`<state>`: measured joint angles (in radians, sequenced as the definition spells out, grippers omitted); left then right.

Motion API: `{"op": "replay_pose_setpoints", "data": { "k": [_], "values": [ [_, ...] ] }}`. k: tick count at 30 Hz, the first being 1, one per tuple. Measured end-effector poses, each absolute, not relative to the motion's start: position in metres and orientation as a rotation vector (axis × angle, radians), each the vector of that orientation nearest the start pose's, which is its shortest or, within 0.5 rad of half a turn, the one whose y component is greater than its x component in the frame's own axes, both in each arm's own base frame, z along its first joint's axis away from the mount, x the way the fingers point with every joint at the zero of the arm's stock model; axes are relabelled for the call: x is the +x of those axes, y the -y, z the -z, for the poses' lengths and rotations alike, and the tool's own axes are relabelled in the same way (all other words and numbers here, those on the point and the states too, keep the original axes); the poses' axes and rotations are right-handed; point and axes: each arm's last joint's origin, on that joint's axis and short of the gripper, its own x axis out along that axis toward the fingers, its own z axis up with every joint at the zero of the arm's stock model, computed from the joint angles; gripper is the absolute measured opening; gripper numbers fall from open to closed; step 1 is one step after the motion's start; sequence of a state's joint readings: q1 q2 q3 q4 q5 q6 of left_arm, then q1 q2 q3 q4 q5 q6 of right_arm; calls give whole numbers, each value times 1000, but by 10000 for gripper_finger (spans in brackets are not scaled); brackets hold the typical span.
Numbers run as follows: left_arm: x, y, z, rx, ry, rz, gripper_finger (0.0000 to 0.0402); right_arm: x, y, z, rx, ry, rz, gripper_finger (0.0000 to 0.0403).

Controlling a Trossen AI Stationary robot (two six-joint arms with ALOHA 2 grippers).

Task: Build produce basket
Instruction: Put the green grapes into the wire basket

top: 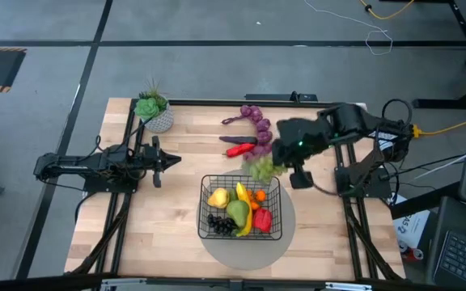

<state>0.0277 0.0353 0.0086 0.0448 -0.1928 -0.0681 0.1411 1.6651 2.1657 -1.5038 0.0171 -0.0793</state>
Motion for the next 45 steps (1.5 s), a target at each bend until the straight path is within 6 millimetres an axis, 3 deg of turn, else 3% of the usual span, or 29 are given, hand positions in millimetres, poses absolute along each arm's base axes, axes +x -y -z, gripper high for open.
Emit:
{"op": "replay_pose_setpoints", "data": {
  "k": [10,20,27,38,45],
  "values": [
    [99,-8,-168,-69,26,-220,19,269,-48,-409,-125,-1029,-213,4],
    [99,-8,-168,-69,26,-220,19,256,-53,-385,-235,-709,-287,4],
    [99,-8,-168,-69,26,-220,19,247,-52,-345,-171,-586,-266,4],
    [99,-8,-168,-69,26,-220,19,259,-55,-282,-136,-277,-251,10],
    [99,-8,-168,-69,26,-220,19,255,-54,-258,-46,-115,-236,17]
  ]
}}
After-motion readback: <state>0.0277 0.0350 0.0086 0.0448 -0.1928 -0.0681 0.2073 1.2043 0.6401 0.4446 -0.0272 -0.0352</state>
